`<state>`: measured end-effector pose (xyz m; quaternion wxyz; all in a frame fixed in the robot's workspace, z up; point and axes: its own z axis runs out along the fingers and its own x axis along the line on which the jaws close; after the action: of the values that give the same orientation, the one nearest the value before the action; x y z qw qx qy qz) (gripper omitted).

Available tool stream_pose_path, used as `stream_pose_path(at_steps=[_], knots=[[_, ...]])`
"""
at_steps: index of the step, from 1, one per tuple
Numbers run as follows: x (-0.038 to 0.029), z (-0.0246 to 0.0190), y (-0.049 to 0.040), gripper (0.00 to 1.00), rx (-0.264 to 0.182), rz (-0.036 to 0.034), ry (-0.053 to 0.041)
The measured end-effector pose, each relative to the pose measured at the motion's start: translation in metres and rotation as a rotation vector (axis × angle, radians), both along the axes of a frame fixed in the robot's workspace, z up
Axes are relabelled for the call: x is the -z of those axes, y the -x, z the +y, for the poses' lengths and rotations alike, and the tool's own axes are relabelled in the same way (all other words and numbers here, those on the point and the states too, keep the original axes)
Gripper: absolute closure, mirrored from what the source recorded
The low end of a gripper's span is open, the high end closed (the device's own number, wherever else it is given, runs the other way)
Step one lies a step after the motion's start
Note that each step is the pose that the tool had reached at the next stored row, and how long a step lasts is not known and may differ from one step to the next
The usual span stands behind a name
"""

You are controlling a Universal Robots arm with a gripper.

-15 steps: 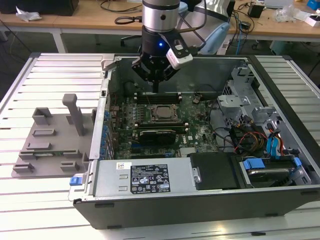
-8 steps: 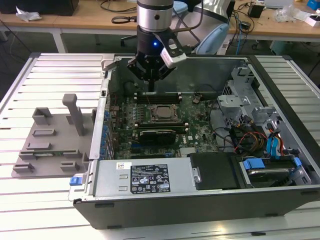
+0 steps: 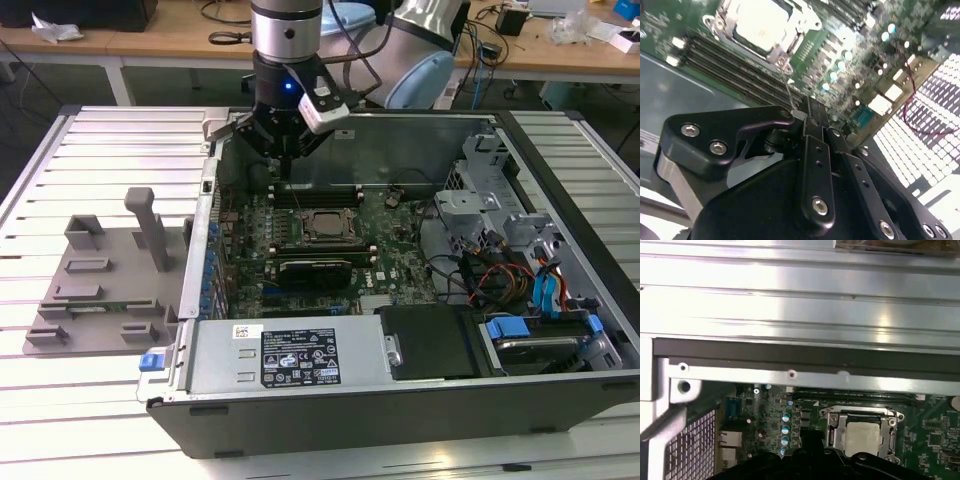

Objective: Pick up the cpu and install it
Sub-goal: 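Install the first cpu locking lever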

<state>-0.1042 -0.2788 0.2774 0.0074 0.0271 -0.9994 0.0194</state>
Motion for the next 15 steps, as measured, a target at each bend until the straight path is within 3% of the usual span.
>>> stream_pose_path(at_steps=[1,2,4,5,15], knots=[[0.0008,0.0012,0.0013,0.89,0.000,-0.0001,-0.0001],[0.0155,0.0065,0.0017,0.89,0.000,-0.0001,0.0018],[0.0155,0.0065,-0.0166,0.89,0.000,0.0001,0.0020],[0.0156,0.0065,-0.0200,0.89,0.000,0.0003,0.0020],[0.0158,0.0065,-0.0369,0.89,0.000,0.0019,0.0021]])
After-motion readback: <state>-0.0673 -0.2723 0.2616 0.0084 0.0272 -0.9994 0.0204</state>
